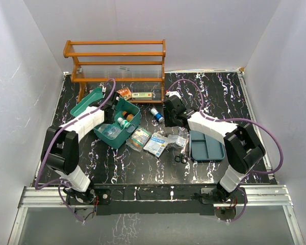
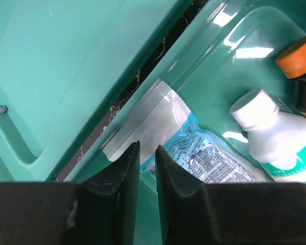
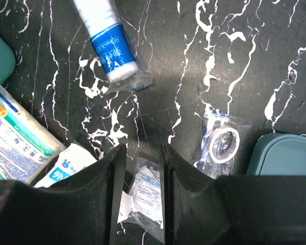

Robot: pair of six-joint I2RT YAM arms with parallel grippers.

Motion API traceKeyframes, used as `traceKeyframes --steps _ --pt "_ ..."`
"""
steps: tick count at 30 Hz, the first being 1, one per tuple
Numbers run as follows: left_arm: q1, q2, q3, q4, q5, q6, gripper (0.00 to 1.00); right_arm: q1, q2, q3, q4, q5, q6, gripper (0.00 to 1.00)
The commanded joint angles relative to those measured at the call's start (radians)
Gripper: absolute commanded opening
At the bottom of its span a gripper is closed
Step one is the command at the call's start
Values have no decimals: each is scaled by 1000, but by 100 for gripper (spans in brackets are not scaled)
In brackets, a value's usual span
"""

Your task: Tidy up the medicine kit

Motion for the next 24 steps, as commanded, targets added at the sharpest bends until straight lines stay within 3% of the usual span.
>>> traceKeyframes --steps 1,13,24 --pt "-8 36 -33 20 -76 -22 16 -6 -39 -2 46 18 -3 30" --pt "-48 93 -92 38 -70 -67 9 -5 -48 70 39 53 -62 32" --pt "-50 -62 52 -32 -59 -39 14 -6 -100 78 -2 19 10 41"
